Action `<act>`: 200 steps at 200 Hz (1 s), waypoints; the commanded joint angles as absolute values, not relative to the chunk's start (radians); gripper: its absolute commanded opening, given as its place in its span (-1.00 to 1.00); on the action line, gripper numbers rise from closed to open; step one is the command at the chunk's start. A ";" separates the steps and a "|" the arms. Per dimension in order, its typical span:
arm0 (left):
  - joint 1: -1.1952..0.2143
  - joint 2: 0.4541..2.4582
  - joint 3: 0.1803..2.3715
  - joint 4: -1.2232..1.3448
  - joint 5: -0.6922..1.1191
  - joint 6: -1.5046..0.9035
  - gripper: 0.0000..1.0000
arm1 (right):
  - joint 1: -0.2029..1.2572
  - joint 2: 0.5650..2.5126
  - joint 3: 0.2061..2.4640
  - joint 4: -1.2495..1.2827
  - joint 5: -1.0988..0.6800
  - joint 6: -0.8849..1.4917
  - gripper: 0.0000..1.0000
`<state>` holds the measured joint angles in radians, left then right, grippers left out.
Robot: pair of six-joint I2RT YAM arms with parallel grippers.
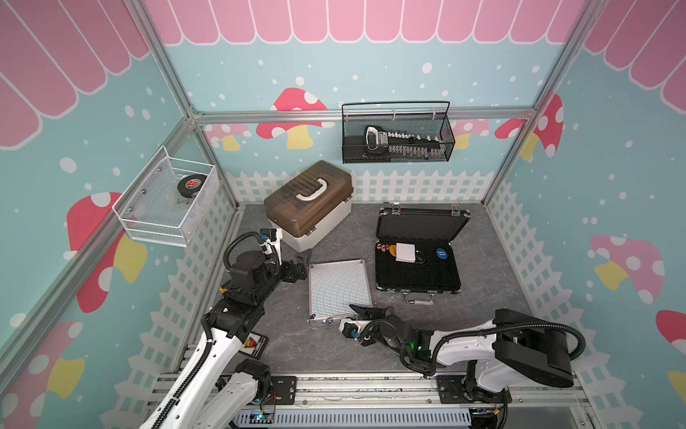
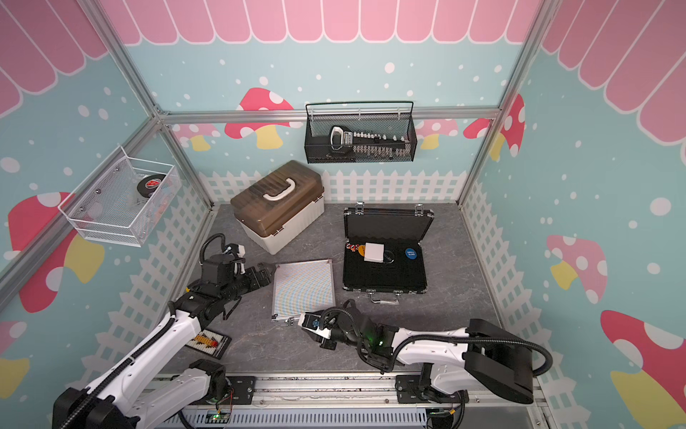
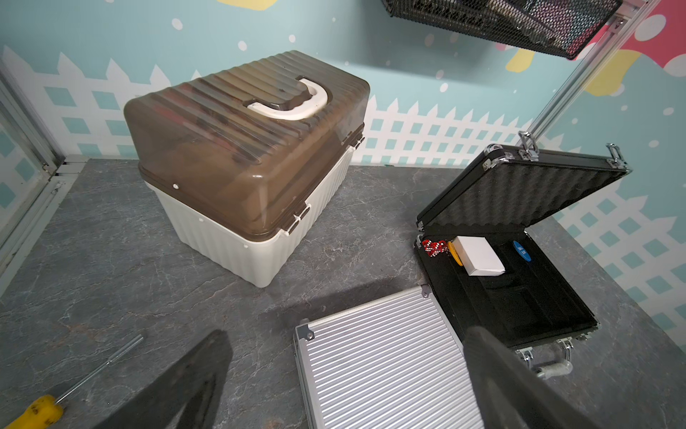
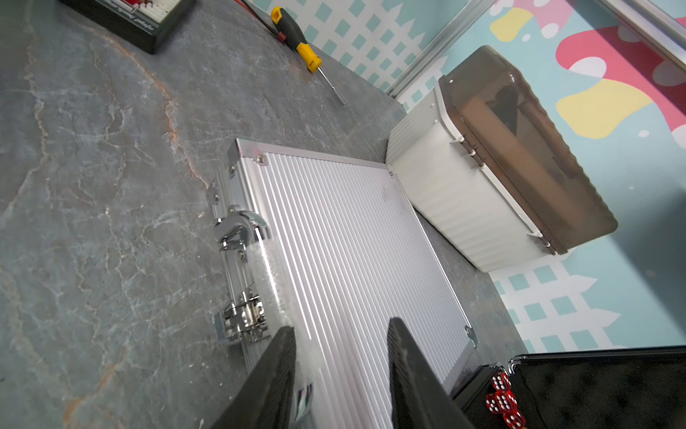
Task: Open the poker set cases
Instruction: Place the poker set case at the center of the board, then open the case lid on the poker set case.
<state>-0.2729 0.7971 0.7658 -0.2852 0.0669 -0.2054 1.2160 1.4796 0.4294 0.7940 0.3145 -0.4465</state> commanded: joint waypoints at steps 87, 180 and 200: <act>-0.254 0.865 0.720 -0.374 0.030 -0.507 0.97 | 1.172 1.266 0.487 0.561 0.127 -0.242 -0.20; -0.239 1.061 0.604 -0.282 0.236 -0.709 0.96 | 1.173 1.298 0.320 0.629 0.051 -0.006 -0.21; -0.239 1.052 0.593 -0.329 0.283 -0.738 0.96 | 1.154 1.186 0.313 0.544 0.092 0.081 -0.18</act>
<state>-0.2459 1.0645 0.6067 -0.3138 0.2016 -0.6643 1.1713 1.3010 0.3172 0.5499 0.0128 -0.0441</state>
